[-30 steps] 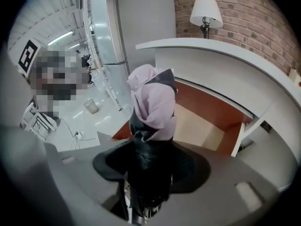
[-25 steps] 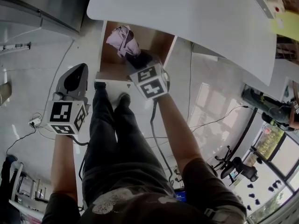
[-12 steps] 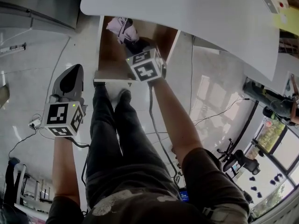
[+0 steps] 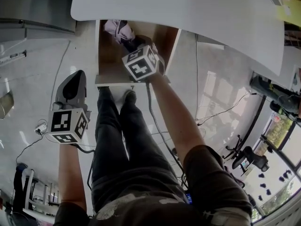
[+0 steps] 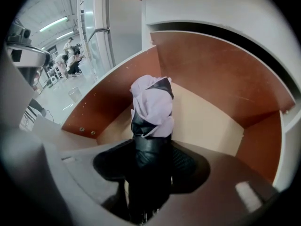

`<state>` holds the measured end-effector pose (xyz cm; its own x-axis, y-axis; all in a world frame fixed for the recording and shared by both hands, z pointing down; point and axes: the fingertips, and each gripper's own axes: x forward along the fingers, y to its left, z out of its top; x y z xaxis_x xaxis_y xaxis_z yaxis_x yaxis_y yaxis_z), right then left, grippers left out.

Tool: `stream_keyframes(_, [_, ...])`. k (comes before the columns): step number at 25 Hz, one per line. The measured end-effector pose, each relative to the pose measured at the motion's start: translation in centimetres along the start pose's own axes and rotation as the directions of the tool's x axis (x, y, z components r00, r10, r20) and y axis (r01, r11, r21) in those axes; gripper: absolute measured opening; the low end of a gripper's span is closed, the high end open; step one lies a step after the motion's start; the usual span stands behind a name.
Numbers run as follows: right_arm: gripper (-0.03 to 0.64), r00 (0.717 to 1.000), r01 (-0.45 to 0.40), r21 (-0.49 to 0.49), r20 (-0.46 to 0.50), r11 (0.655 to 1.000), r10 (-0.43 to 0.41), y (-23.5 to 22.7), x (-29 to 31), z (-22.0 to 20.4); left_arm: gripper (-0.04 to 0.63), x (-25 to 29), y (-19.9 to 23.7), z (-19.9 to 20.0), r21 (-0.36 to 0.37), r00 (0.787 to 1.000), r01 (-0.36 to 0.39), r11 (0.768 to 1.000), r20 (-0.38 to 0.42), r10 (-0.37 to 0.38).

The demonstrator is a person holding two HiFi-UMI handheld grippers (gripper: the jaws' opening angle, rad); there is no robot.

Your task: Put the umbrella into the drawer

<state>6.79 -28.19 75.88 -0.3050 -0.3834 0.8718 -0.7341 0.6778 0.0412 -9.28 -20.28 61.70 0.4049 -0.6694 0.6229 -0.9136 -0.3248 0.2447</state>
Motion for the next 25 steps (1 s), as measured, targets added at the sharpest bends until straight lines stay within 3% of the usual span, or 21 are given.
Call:
stream_keyframes(11, [0.235,0.995,-0.03,0.021,-0.096,0.999,0.032,-0.2,1.6,-1.3,0.011,0.5,-0.7,-0.5,-0.001,1.0,0.002,1.0,-0.017,-0.002])
stream_keyframes(17, [0.255,0.996,-0.03,0.056,-0.08,0.998,0.034,-0.7,1.3,-1.0,0.011,0.5,-1.3,-0.1,-0.006,1.0,-0.002,1.0,-0.016,0.002])
stream_keyframes(20, [0.304,0.997,-0.044,0.09,-0.058,0.995,0.049,-0.7,0.8,-0.8,0.011,0.5,-1.6,0.0,-0.006,1.0,-0.003,1.0,-0.014,0.003])
stream_keyframes(25, [0.327,0.999,-0.028,0.063,-0.031,0.998,0.03,-0.7,-1.3,-0.6,0.011,-0.4,-2.3,0.9,-0.004,1.0,-0.013,1.0,0.006,0.013])
